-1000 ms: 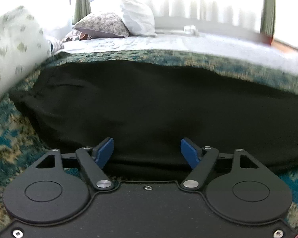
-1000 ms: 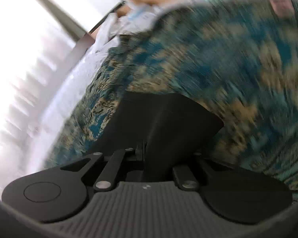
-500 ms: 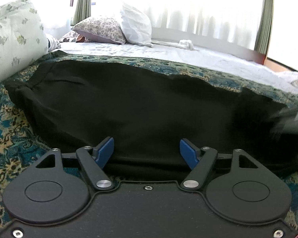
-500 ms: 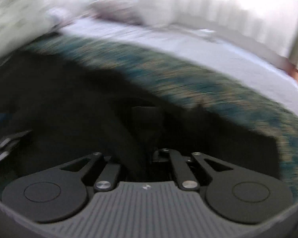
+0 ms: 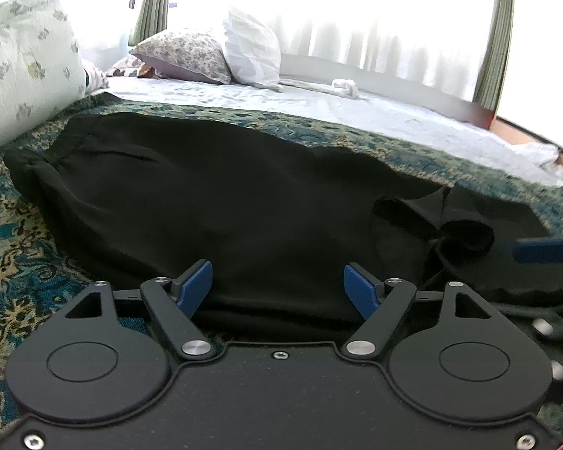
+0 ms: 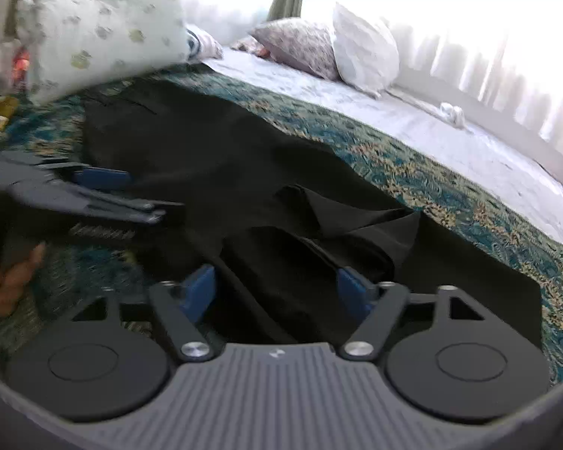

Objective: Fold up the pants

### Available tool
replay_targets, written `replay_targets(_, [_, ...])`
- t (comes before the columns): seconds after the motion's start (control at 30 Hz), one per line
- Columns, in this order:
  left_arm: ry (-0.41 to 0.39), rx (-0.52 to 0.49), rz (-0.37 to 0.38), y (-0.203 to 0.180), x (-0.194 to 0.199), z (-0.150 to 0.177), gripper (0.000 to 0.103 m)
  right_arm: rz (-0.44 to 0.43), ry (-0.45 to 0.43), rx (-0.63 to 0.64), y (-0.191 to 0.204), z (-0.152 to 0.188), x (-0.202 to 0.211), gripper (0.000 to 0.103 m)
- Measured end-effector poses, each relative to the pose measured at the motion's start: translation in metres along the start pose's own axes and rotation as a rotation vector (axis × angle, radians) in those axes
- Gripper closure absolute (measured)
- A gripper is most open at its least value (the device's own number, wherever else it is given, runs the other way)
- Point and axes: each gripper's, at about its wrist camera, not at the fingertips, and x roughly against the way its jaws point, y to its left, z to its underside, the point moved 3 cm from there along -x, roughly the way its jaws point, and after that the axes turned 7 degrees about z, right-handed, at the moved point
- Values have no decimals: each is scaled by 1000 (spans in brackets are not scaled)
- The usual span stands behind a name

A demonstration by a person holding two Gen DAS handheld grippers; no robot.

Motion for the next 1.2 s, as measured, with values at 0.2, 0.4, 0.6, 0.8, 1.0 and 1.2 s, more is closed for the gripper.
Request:
replay_targets(0.2, [-21, 9, 48, -7, 17, -9, 33, 119, -29, -20, -27, 15, 32, 13])
replay_targets(0.4, [-65, -145, 158, -63, 26, -19, 39, 391, 50, -299, -106, 42, 40, 71])
replay_targets(0.6, [27, -248, 236, -118, 1, -10, 56, 453, 128, -374, -133, 73, 25, 73])
replay_targets(0.8, [116, -346, 103, -128, -7, 18, 65, 350, 88, -292, -106, 88, 26, 73])
replay_targets(1.0, [80, -394, 69, -138, 7, -11, 65, 317, 31, -363, -114, 99, 28, 73])
replay_targets(1.2, [169, -327, 79, -145, -46, -56, 81, 315, 4, -379, -113, 101, 29, 73])
